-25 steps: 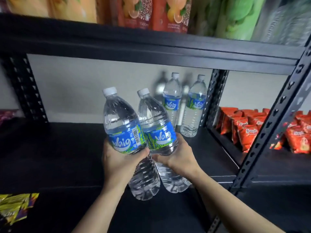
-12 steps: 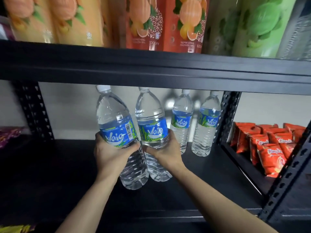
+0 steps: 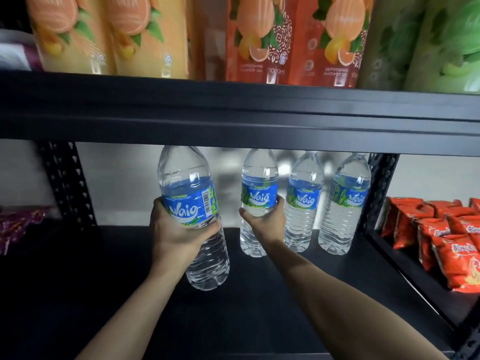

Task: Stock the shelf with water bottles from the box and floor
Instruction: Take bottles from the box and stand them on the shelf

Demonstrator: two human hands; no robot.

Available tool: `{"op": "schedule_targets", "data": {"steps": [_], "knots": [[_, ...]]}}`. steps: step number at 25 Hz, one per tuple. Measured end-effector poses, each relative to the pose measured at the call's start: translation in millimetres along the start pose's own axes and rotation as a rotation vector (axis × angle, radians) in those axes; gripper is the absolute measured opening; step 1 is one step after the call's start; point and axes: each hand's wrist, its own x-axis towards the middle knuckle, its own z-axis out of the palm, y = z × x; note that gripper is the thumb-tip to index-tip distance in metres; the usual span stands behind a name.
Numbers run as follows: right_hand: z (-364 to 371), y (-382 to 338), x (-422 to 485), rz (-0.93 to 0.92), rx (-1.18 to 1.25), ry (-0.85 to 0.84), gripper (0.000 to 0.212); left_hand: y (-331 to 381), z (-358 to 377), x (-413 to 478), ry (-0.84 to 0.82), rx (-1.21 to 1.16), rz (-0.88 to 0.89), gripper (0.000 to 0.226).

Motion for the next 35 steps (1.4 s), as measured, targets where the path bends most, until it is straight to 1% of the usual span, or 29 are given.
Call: {"op": "schedule_targets", "data": {"steps": [4,9,13,17,21,23,25,27,29,31,33,35], "knots": [[2.4,12.3,-0.2,-0.001,-0.025,-0.028,0.081,-5.4,1.1,1.5,0.009,-0.006,-0.014,0.084],[5.9,25.6,1.5,0.041,0.01,-0.059,0.081,-10.6,4.2,2.7,0.022,0.007,-0.023,0.084],[7.9,28.9,11.7,0.049,0.017,-0.11,0.082,-17.9,3.0,3.6,0.02,0.04,-0.011,0.085],[10.7,31.2,20.2,0.042,0.004,-0.118,0.084,-22.7,0.0,4.6,0.027,0.059,-0.005,0.087],[11.4,31.9,19.3,0.045,0.016,-0.118,0.082,-25.5,3.4,9.1,0.034,0.066,0.0,0.086],[9.7,31.5,14.9,0.054,-0.004,-0.145,0.084,-28.1,7.0,12.9,0.039,0.072,0.001,0.087],[4.1,38.5,8.1,0.087,-0.102,-0.216,0.089,-29.5,12.5,17.0,0.028,0.077,0.014,0.088],[-6.9,54.6,-5.1,0.122,-0.316,-0.329,0.085,-30.2,20.4,21.2,0.011,0.087,0.037,0.087],[-22.8,73.5,-25.5,0.095,-0.541,-0.474,0.076,-30.3,29.9,25.5,0.007,0.097,0.063,0.083],[-39.4,86.4,-43.7,0.036,-0.768,-0.596,0.075,-28.7,41.2,31.0,0.0,0.111,0.087,0.08],[-50.9,94.9,-53.6,-0.03,-0.885,-0.622,0.072,-28.8,52.6,39.2,-0.012,0.137,0.109,0.079],[-55.9,96.3,-57.6,-0.072,-0.911,-0.615,0.071,-29.8,62.0,48.6,-0.017,0.159,0.127,0.08]]}}
